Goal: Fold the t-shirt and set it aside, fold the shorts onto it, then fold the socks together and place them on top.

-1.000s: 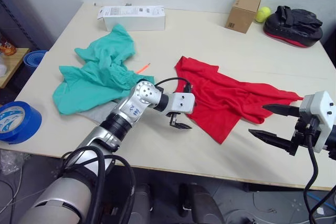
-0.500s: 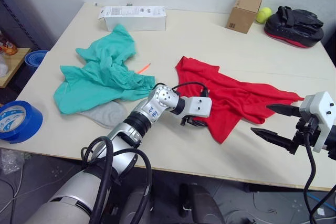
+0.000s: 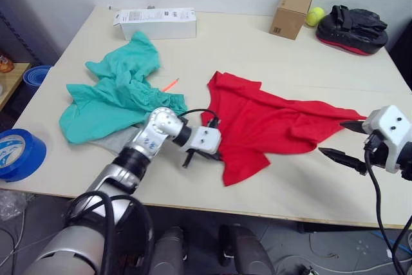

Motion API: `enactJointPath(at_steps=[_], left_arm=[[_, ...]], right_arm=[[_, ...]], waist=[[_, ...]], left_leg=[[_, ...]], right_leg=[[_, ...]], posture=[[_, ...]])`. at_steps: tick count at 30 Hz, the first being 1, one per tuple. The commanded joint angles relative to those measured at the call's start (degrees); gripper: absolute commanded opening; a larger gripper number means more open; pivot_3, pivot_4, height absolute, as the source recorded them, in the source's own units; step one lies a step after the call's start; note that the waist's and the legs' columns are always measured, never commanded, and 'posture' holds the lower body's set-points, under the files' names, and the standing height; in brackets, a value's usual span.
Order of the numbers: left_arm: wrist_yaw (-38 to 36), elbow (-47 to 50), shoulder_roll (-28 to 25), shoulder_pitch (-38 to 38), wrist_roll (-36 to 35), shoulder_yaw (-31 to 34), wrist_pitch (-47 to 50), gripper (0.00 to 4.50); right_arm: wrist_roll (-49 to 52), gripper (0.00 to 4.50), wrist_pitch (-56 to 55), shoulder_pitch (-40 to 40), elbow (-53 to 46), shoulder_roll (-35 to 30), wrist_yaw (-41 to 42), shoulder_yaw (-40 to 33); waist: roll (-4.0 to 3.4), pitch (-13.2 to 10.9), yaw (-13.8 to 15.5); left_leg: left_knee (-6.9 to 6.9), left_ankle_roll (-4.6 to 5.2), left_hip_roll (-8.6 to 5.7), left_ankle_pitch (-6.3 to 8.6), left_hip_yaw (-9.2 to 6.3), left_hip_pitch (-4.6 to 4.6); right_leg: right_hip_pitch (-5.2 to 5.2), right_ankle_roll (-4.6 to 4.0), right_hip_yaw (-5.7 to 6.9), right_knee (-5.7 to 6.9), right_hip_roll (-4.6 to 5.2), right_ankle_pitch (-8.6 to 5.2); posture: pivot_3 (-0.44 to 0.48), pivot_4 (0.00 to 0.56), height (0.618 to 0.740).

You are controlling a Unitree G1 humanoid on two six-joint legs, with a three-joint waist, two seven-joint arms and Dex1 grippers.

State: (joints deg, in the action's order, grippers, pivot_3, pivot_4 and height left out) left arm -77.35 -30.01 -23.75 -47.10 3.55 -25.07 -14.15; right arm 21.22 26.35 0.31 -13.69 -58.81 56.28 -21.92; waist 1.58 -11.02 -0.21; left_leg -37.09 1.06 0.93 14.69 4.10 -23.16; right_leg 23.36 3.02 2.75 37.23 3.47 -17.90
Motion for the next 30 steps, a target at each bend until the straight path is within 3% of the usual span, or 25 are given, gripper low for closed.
enactJointPath(at_steps=[1, 4, 9, 17, 20, 30], left_arm=[[-4.4, 5.99, -4.95, 3.34, -1.49, 0.79, 1.99, 0.04], [-3.69, 8.02, -6.94, 4.54, -1.62, 1.77, 3.61, 0.04], [-0.06, 9.13, -5.59, 4.5, -0.95, 2.15, 7.66, 0.04], [1.96, 11.22, -4.92, 4.84, -0.85, 2.28, 9.66, 0.04], [2.2, 11.61, -5.12, 4.92, -0.88, 2.37, 10.08, 0.0], [2.22, 12.72, -5.74, 5.41, -1.08, 2.43, 10.82, 0.0]], right_arm=[[-3.07, 4.5, -5.79, -3.44, 2.74, -1.46, 2.45, 4.39], [-4.68, 4.5, -7.49, -9.95, 6.76, -0.75, 3.67, 9.7], [-7.34, 4.5, -8.7, -18.2, 10.73, 1.45, 4.97, 17.32], [-10.62, 4.5, -6.57, -22.95, 10.93, 6.27, 3.21, 24.42], [-11.95, 3.89, -6.52, -23.32, 12.26, 7.44, 1.69, 25.16], [-13.79, 0.39, -7.1, -22.84, 13.45, 8.58, 0.2, 25.33]], waist=[[-0.01, 0.0, -0.06], [-0.04, 0.01, -0.11], [-0.05, 0.02, 0.16], [-0.05, 0.02, 0.36], [-0.05, 0.02, 0.32], [-0.05, 0.02, 0.23]], left_leg=[[-0.02, 0.0, 0.0, 0.0, 0.0, 0.0], [-0.07, 0.0, -0.02, 0.0, 0.01, 0.01], [-0.11, 0.0, -0.03, 0.0, 0.01, 0.01], [-0.16, 0.01, -0.04, 0.0, 0.0, -0.03], [-0.16, 0.02, -0.04, 0.0, 0.0, -0.03], [-0.16, 0.01, -0.04, 0.0, 0.01, -0.04]], right_leg=[[0.0, 0.0, 0.0, 0.01, 0.0, 0.0], [0.0, 0.0, -0.02, 0.08, 0.02, 0.0], [0.02, 0.0, -0.03, 0.14, 0.04, 0.0], [0.02, 0.0, -0.01, 0.16, 0.07, 0.0], [0.02, 0.0, -0.01, 0.16, 0.08, 0.0], [0.04, -0.01, -0.01, 0.18, 0.07, 0.0]], posture=[[0.0, 0.15, 0.74], [0.0, 0.15, 0.74], [0.0, 0.15, 0.74], [0.0, 0.15, 0.74], [0.0, 0.15, 0.74], [0.0, 0.15, 0.74]])
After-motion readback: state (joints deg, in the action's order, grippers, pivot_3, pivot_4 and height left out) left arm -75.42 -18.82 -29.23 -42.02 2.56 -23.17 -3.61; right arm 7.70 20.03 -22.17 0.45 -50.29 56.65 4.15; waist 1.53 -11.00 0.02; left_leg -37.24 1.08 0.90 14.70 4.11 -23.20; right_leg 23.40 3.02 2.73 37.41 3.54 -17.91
